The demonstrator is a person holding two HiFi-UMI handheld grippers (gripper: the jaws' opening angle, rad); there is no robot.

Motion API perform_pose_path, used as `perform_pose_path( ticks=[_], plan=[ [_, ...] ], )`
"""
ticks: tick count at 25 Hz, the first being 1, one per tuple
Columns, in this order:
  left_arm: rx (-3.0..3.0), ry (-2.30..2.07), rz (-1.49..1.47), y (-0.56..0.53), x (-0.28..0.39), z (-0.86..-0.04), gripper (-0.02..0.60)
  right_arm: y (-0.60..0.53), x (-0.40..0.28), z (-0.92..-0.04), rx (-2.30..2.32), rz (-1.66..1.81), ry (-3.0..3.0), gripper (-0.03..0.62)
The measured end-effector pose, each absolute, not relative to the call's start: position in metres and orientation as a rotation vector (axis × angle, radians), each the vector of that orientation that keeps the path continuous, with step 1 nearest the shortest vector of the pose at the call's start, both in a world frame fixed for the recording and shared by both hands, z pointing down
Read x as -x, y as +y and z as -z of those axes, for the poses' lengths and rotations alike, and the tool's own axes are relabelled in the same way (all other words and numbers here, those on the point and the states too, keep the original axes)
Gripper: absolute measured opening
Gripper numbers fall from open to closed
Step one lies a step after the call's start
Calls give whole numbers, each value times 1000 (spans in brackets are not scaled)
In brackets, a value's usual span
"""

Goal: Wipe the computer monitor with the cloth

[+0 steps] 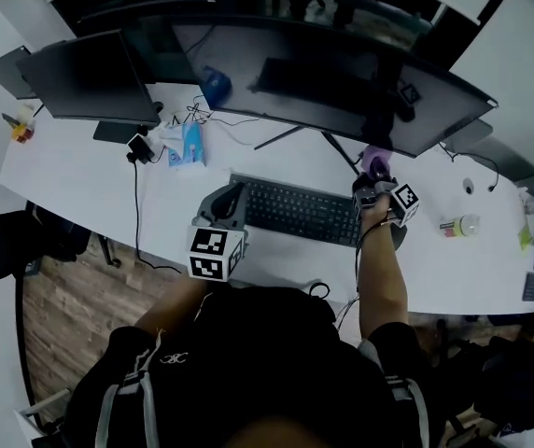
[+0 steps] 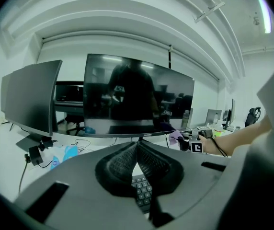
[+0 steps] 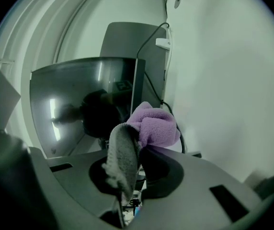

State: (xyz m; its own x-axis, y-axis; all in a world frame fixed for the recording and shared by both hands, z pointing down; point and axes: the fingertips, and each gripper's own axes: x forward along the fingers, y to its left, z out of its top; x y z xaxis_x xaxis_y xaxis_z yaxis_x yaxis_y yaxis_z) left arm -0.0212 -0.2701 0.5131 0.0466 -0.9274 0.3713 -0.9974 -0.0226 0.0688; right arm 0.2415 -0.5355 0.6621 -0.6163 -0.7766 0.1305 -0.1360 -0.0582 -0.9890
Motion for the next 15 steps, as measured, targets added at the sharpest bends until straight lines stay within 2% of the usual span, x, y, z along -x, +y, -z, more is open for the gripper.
perform_pose_path(
  ticks=[15],
  plan=[
    [-1887, -2062, -256, -211, 126, -514, 14, -490, -89, -650, 876, 1795, 1903, 64]
  ],
)
